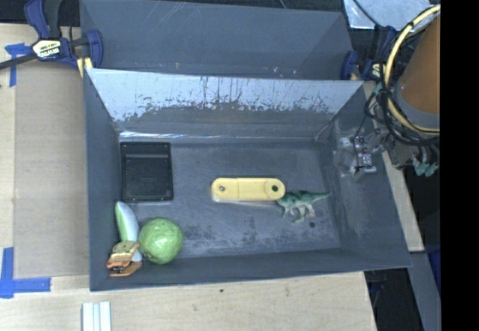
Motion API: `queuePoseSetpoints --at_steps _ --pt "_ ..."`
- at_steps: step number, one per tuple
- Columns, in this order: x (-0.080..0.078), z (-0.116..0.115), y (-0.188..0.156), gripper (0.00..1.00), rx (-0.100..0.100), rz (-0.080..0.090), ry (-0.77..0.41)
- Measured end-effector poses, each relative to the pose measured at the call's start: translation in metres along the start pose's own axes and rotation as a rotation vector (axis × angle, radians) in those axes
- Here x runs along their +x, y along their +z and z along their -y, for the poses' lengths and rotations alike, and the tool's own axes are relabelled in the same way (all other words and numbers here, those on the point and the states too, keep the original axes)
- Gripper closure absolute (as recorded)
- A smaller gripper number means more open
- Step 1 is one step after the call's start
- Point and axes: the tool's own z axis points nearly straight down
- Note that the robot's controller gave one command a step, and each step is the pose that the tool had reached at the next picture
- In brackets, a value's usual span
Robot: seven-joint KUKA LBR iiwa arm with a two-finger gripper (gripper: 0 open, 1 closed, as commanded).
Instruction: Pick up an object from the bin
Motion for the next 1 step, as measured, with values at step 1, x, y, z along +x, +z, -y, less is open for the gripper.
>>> queuePoseSetpoints --at_steps 1 --pt "0.0291 -0.0484 0.0515 1.00 -0.003 -0.004 -0.002"
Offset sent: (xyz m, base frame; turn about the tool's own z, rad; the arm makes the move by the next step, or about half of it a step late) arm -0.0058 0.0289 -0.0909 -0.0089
